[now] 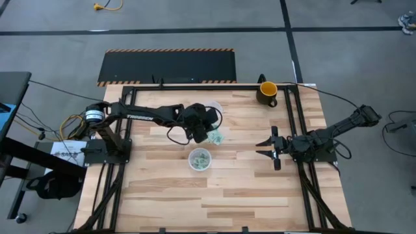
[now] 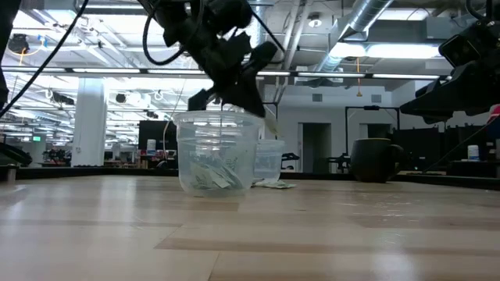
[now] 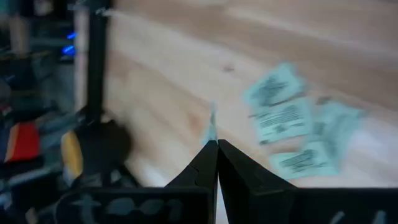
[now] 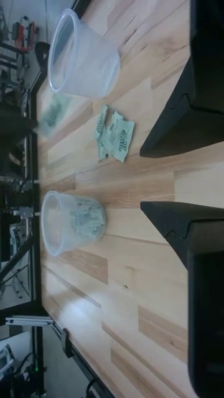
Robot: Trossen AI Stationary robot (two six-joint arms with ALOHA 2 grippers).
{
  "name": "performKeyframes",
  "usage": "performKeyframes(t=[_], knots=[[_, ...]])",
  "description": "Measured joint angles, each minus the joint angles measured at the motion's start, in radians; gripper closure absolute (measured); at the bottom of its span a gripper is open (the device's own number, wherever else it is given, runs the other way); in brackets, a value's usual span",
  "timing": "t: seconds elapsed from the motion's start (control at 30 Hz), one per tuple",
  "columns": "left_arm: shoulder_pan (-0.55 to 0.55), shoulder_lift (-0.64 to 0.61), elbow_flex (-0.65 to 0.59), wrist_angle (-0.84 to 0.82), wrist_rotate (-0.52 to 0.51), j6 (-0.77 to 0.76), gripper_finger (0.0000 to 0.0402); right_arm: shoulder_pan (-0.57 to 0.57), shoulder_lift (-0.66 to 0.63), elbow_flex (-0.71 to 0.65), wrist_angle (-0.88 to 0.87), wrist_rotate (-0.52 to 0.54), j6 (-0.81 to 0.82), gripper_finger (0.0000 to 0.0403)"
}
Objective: Pick and place items into bin
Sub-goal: Put the top left stevia packet into the top bin
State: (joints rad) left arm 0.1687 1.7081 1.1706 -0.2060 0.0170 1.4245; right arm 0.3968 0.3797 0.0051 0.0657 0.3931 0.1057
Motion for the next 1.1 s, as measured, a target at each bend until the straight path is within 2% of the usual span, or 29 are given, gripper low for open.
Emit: performKeyframes(t=[0.23,0.37,0.53,0.83,1.1], knots=[[0.068,-0.023,0.001,0.101,-0.104,-0.061,0.0401,0.000,0.000,0.000,0.000,0.000,0.000,0.0284],[0.119,-0.022,0.000,0.074,-0.127,-0.087,0.0401,0.000,0.000,0.000,0.000,0.000,0.000,0.0284],[0.150,-0.021,0.000,0.034,-0.111,-0.136,0.0401,0.000,0.000,0.000,0.000,0.000,0.000,0.0284],[0.143,-0.021,0.000,0.024,-0.062,-0.180,0.0401,0.000,0.000,0.000,0.000,0.000,0.000,0.0284],[0.137,-0.021,0.000,-0.014,-0.039,-0.163,0.0361,0.000,0.000,0.000,0.000,0.000,0.000,0.0284]])
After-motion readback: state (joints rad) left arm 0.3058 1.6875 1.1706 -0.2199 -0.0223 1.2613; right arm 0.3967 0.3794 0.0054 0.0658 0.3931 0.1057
